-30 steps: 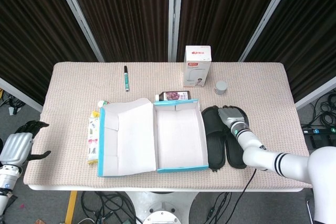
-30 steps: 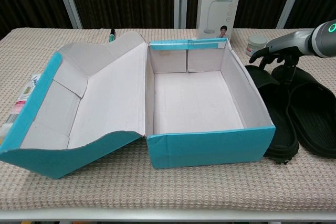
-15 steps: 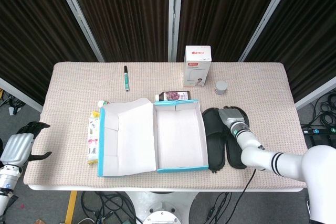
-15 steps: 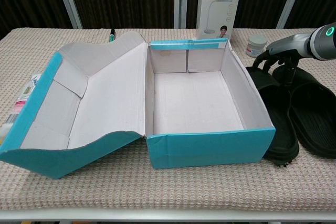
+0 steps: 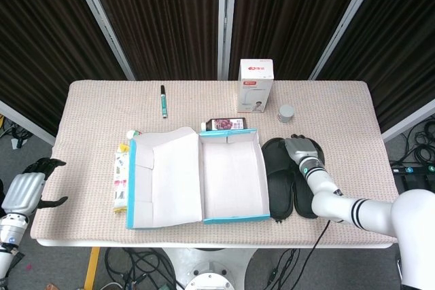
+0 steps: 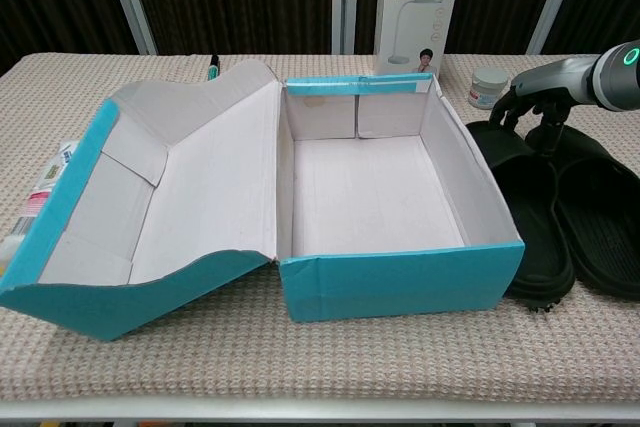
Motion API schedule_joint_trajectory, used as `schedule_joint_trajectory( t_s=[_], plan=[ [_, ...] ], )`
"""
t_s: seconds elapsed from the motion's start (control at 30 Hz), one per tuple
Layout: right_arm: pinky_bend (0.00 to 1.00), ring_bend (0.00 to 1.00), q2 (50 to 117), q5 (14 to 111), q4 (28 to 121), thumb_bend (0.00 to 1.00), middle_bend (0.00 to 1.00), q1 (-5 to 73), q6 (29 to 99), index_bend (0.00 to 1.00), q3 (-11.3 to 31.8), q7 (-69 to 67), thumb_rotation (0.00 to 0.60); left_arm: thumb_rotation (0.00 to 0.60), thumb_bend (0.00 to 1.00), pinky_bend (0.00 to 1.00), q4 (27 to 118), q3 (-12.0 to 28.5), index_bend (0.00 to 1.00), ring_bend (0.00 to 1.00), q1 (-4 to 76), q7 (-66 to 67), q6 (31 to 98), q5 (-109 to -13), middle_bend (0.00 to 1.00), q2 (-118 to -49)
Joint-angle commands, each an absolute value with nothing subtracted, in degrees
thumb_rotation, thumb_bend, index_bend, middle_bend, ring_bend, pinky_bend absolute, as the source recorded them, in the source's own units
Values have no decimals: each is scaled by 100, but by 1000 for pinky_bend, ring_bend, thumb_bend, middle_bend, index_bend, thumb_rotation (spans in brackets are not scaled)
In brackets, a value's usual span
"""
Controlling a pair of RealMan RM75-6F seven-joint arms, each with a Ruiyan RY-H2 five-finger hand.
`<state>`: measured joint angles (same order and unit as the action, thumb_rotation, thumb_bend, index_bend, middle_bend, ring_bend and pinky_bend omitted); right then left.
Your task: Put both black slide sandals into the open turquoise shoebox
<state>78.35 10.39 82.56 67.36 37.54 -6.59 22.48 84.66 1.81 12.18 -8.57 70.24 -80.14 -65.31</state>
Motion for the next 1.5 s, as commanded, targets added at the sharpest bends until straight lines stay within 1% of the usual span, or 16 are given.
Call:
schedule_joint_trajectory(
  t_s=[0.03, 0.17, 0.27, 0.43, 0.7, 0.87, 1.07, 1.13, 1.23, 1.37, 1.5],
  plan=[
    [0, 32, 7764, 1113, 8332, 95, 413, 6701, 3876, 351, -585, 2230, 600, 600, 137, 202, 8474, 179, 221, 121, 1225, -847, 7010, -8010, 192, -6525],
    [0, 58, 7653, 1244, 8456, 99, 437, 6625, 4063, 381, -471, 2192, 600, 600, 136, 202, 8494, 173, 221, 121, 1235, -828, 6992, -8008, 193, -6524],
    [0, 69, 7532, 1340, 8566, 102, 438, 6559, 4080, 388, -383, 2127, 600, 600, 137, 202, 8507, 166, 221, 121, 1241, -805, 6981, -8011, 193, -6525],
    [0, 80, 7130, 1598, 8912, 104, 436, 6463, 4113, 394, -273, 2066, 600, 600, 137, 202, 8553, 171, 221, 121, 1263, -741, 6961, -8000, 193, -6515],
    [0, 92, 6066, 2158, 9821, 105, 442, 6282, 4151, 399, -83, 1885, 600, 600, 137, 202, 8648, 184, 222, 121, 1318, -593, 6917, -7985, 192, -6519],
    [0, 92, 5444, 2671, 10329, 107, 447, 6042, 4179, 404, 167, 1538, 600, 600, 137, 202, 8726, 196, 222, 121, 1350, -496, 6900, -7972, 192, -6500],
    [0, 93, 4959, 3306, 10755, 107, 451, 5723, 4116, 411, 494, 1031, 600, 600, 137, 202, 8819, 209, 222, 121, 1360, -416, 6926, -7960, 192, -6468],
    [0, 100, 4932, 3489, 10802, 107, 454, 5636, 4119, 416, 594, 880, 600, 600, 137, 202, 8834, 213, 221, 121, 1362, -410, 6931, -7954, 192, -6463],
    [0, 106, 5061, 3848, 10801, 107, 464, 5452, 4128, 424, 796, 504, 600, 600, 137, 202, 8841, 220, 222, 121, 1356, -410, 6960, -7952, 193, -6464],
    [0, 107, 5499, 4501, 10583, 106, 464, 5181, 4075, 427, 1052, -133, 600, 600, 137, 202, 8829, 223, 222, 122, 1343, -430, 6998, -7957, 193, -6459],
    [0, 108, 5994, 5066, 10238, 106, 459, 5004, 4063, 427, 1191, -609, 600, 600, 137, 202, 8811, 221, 222, 121, 1325, -468, 7023, -7953, 192, -6443]
  ],
)
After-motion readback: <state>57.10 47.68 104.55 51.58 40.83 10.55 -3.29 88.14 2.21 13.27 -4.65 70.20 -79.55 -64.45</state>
